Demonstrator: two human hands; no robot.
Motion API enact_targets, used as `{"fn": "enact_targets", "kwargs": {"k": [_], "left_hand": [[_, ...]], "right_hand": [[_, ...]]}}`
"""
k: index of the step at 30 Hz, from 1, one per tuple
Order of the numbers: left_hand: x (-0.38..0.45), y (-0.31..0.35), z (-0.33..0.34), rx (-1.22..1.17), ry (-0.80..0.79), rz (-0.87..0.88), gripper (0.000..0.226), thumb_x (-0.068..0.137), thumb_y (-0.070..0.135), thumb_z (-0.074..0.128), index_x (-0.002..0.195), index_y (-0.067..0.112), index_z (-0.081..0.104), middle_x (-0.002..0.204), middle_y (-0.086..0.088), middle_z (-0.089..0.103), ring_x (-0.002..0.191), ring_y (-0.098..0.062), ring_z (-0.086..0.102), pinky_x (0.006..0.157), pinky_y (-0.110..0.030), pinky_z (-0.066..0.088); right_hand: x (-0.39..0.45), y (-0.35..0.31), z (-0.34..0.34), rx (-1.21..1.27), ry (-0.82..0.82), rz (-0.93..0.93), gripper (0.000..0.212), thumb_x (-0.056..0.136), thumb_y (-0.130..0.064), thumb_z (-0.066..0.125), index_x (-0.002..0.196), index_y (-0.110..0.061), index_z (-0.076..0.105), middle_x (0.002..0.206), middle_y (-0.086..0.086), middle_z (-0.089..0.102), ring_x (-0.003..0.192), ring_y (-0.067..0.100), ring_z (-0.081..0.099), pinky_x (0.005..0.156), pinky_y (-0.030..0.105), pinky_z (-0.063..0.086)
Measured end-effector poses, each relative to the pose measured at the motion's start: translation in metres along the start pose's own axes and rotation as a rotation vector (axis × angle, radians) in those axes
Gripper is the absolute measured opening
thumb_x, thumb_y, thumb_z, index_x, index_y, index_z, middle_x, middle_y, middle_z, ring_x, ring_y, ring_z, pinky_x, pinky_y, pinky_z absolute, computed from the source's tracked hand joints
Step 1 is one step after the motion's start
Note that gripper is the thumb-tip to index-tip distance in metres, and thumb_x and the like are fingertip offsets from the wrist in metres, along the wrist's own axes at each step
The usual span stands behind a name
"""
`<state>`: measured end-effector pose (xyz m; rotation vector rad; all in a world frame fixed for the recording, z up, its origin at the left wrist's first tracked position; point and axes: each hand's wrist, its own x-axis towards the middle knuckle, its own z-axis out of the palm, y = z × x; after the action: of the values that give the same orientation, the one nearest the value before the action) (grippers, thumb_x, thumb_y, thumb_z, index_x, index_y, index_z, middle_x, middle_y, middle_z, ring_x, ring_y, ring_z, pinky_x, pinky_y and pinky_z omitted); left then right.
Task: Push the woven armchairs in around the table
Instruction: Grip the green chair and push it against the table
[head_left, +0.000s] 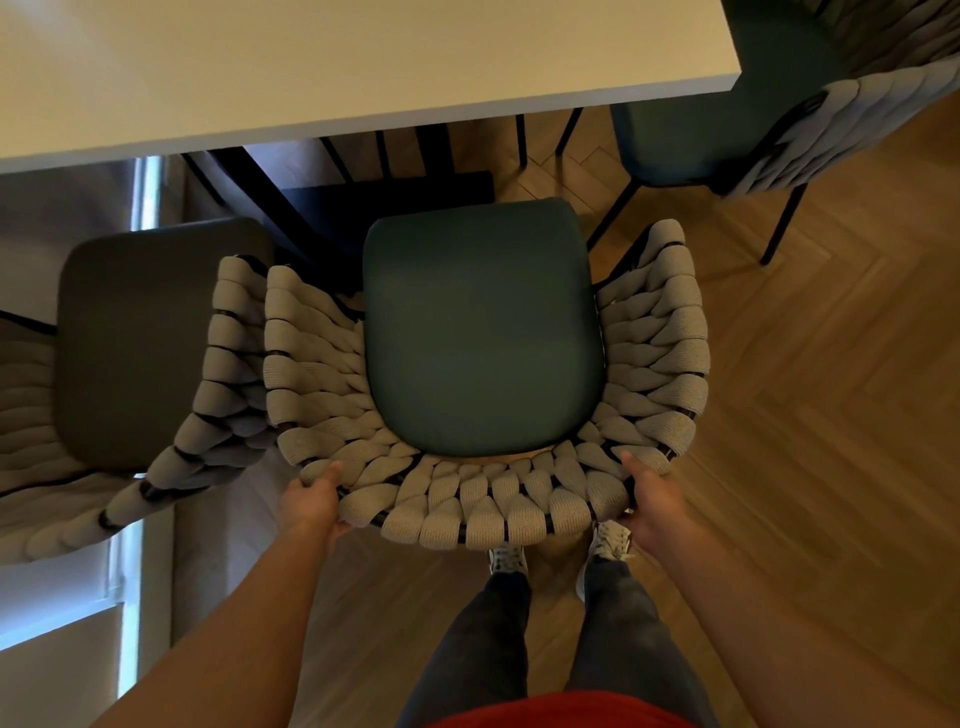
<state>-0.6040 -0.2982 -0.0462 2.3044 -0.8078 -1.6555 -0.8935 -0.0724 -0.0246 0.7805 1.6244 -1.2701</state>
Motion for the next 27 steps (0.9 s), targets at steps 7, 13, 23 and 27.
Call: {"fn": "enact_targets", "kwargs": {"k": [7, 13, 23, 27], "left_hand": [[0.004, 0.007, 0.002, 0.069, -0.006, 0.018, 0.045, 0.096, 0.029, 0.06, 0.135, 0.012, 0.046, 0.128, -0.019, 0.059, 0.107, -0.039, 0.063, 0.065, -0.045, 0.057], [0.009, 0.01, 0.001, 0.093, -0.013, 0.034, 0.049, 0.095, 0.032, 0.062, 0.138, 0.013, 0.046, 0.13, -0.018, 0.059, 0.108, -0.039, 0.063, 0.069, -0.049, 0.058], [0.002, 0.01, 0.01, 0.077, -0.057, 0.045, 0.05, 0.095, 0.031, 0.063, 0.138, 0.013, 0.046, 0.131, -0.017, 0.058, 0.11, -0.039, 0.062, 0.06, -0.043, 0.057], [-0.003, 0.008, 0.017, 0.087, -0.052, 0.051, 0.048, 0.095, 0.029, 0.062, 0.137, 0.013, 0.045, 0.132, -0.018, 0.057, 0.11, -0.04, 0.062, 0.061, -0.041, 0.057]], "right_hand": [[0.003, -0.002, 0.003, 0.028, 0.017, 0.006, 0.035, 0.095, -0.021, 0.061, 0.128, -0.014, 0.054, 0.12, 0.01, 0.064, 0.108, 0.033, 0.061, 0.082, 0.054, 0.051], [0.007, -0.002, 0.004, 0.059, 0.025, 0.017, 0.035, 0.093, -0.023, 0.062, 0.128, -0.016, 0.057, 0.117, 0.009, 0.067, 0.108, 0.032, 0.063, 0.07, 0.045, 0.053], [0.009, -0.014, 0.0, 0.041, 0.036, -0.019, 0.031, 0.095, -0.023, 0.06, 0.126, -0.017, 0.054, 0.115, 0.007, 0.063, 0.086, 0.023, 0.062, 0.063, 0.04, 0.049], [0.012, -0.018, -0.003, 0.0, 0.052, -0.014, 0.033, 0.095, -0.024, 0.06, 0.127, -0.016, 0.053, 0.117, 0.007, 0.062, 0.098, 0.028, 0.059, 0.077, 0.046, 0.048]]}}
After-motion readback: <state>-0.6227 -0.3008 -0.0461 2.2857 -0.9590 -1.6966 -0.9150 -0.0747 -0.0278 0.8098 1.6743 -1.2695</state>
